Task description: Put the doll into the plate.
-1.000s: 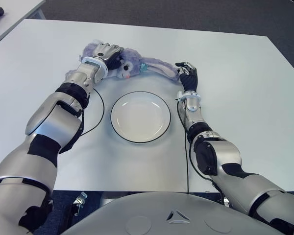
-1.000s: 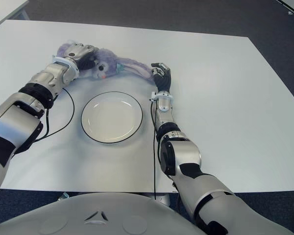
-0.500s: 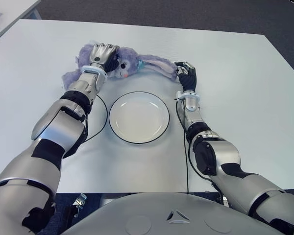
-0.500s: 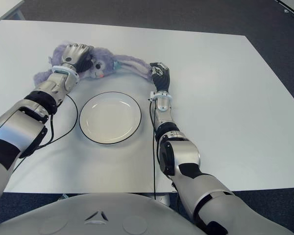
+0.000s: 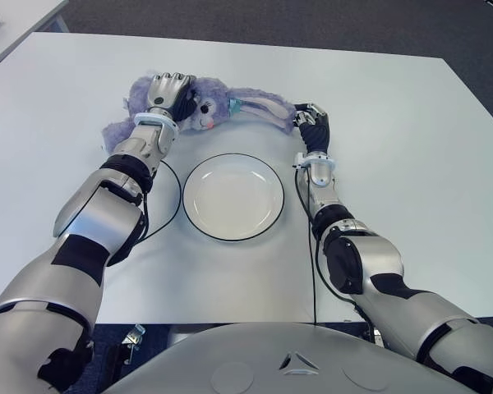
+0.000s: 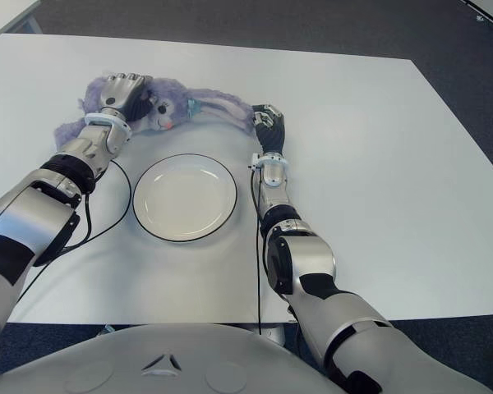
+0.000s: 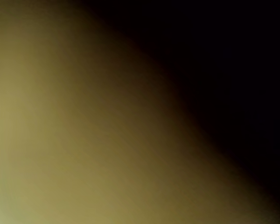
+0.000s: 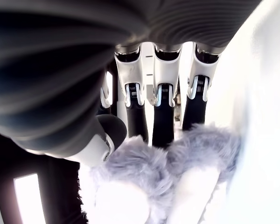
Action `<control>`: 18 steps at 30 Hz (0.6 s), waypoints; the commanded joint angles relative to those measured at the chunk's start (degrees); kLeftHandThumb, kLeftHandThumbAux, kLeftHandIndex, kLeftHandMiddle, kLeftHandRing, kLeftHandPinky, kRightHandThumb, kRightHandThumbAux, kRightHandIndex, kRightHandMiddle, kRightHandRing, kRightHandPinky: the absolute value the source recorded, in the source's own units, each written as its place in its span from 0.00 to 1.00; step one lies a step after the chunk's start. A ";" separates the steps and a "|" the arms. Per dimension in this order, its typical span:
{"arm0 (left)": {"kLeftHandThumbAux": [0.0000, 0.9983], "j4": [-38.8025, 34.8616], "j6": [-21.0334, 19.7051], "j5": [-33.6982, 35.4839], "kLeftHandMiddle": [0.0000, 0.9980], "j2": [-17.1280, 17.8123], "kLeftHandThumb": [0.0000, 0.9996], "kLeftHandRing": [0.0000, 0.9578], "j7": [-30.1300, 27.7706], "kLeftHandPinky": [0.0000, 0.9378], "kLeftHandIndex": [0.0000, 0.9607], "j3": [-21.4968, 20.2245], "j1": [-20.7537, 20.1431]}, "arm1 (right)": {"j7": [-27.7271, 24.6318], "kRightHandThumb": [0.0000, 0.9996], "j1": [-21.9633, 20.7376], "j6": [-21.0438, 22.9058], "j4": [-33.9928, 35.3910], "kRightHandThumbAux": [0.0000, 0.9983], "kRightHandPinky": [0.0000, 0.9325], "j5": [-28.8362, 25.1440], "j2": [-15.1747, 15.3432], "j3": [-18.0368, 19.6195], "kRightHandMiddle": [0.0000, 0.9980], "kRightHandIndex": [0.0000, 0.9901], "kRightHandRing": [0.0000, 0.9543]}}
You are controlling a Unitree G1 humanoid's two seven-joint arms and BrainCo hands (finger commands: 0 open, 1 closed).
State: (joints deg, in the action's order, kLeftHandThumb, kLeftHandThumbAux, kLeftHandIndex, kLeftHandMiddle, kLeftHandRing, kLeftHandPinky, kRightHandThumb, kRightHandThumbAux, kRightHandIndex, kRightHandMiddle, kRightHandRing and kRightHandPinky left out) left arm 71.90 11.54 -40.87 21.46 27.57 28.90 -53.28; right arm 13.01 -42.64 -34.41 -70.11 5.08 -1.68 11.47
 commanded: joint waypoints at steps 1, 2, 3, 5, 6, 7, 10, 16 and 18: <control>0.70 3.87 -0.94 1.03 0.83 -0.34 0.75 0.84 -2.71 0.81 0.46 -0.36 6.17 | 0.55 0.72 13.20 2.72 -6.83 0.73 0.38 0.24 -1.00 -0.02 0.35 0.42 0.44; 0.70 3.81 -0.91 1.05 0.83 -0.28 0.75 0.84 -2.64 0.79 0.46 -0.48 6.08 | 0.59 0.73 13.19 2.72 -6.84 0.73 0.38 0.27 -1.00 -0.04 0.35 0.42 0.45; 0.70 3.50 -0.79 1.12 0.83 0.06 0.75 0.84 -2.84 0.79 0.46 -0.65 5.63 | 0.62 0.73 13.20 2.69 -6.85 0.73 0.38 0.28 -1.00 -0.04 0.35 0.42 0.45; 0.70 2.73 -0.69 1.12 0.82 0.82 0.75 0.83 -3.41 0.78 0.46 -0.91 4.47 | 0.60 0.73 13.21 2.68 -6.86 0.73 0.39 0.28 -1.00 -0.06 0.35 0.42 0.45; 0.69 2.37 -0.70 1.08 0.82 1.17 0.75 0.83 -3.68 0.78 0.46 -1.00 3.87 | 0.58 0.72 13.21 2.70 -6.87 0.73 0.39 0.28 -1.00 -0.06 0.35 0.42 0.45; 0.69 2.00 -0.81 0.97 0.82 1.58 0.75 0.83 -3.78 0.78 0.46 -1.06 3.23 | 0.53 0.72 13.21 2.72 -6.87 0.73 0.39 0.28 -0.99 -0.07 0.35 0.42 0.45; 0.69 1.53 -1.08 0.74 0.82 2.20 0.75 0.84 -3.67 0.83 0.46 -1.09 2.27 | 0.45 0.73 13.19 2.78 -6.90 0.73 0.40 0.31 -0.99 -0.09 0.35 0.42 0.45; 0.69 0.09 -0.79 0.24 0.82 3.32 0.74 0.84 -3.56 0.83 0.46 -0.83 0.80 | 0.34 0.73 13.16 2.86 -6.94 0.73 0.38 0.34 -0.97 -0.13 0.35 0.42 0.45; 0.69 -0.41 -0.71 0.02 0.83 3.68 0.74 0.85 -3.61 0.84 0.46 -0.66 0.35 | 0.28 0.73 13.14 2.95 -6.96 0.73 0.38 0.30 -0.99 -0.10 0.35 0.42 0.45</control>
State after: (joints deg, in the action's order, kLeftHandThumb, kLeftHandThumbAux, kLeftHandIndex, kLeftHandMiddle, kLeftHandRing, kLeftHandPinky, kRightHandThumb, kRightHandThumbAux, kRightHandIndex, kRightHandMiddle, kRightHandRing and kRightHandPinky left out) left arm 71.09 11.78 -40.73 23.50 27.20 27.92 -54.09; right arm 13.13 -42.69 -34.41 -70.11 5.08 -1.69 11.43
